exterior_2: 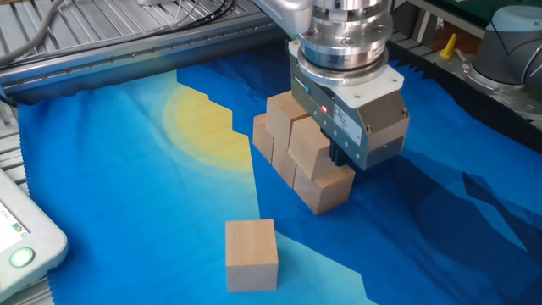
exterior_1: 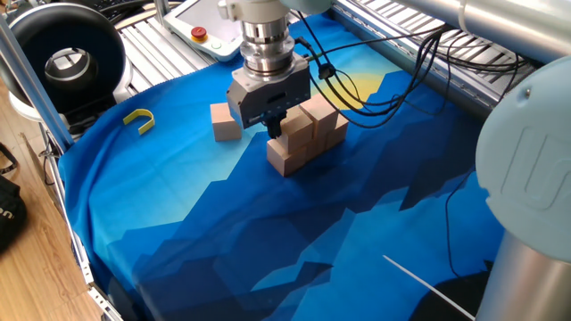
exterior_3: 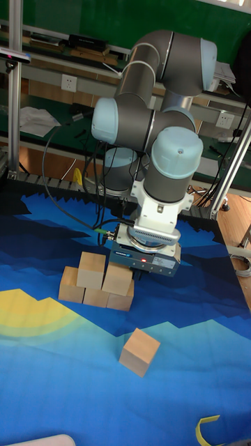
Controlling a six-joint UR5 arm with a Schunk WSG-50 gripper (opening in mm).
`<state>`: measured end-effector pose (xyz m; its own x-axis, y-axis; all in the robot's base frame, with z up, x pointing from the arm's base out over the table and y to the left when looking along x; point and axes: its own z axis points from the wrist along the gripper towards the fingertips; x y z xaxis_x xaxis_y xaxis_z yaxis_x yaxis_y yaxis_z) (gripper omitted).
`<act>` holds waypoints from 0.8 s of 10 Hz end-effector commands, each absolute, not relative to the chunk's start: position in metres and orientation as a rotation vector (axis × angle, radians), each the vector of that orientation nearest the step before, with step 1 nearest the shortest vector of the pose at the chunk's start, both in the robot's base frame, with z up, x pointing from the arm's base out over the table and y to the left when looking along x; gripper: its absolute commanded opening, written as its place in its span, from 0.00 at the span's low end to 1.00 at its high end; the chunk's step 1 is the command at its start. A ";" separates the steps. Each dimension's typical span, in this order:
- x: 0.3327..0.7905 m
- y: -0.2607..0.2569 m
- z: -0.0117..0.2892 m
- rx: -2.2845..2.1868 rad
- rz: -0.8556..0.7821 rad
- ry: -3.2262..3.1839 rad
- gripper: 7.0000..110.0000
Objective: Stack the blocks into a pyramid shape
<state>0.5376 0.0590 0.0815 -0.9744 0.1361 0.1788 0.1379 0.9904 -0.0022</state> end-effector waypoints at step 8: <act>0.505 0.061 0.086 -0.084 -0.004 -2.878 0.00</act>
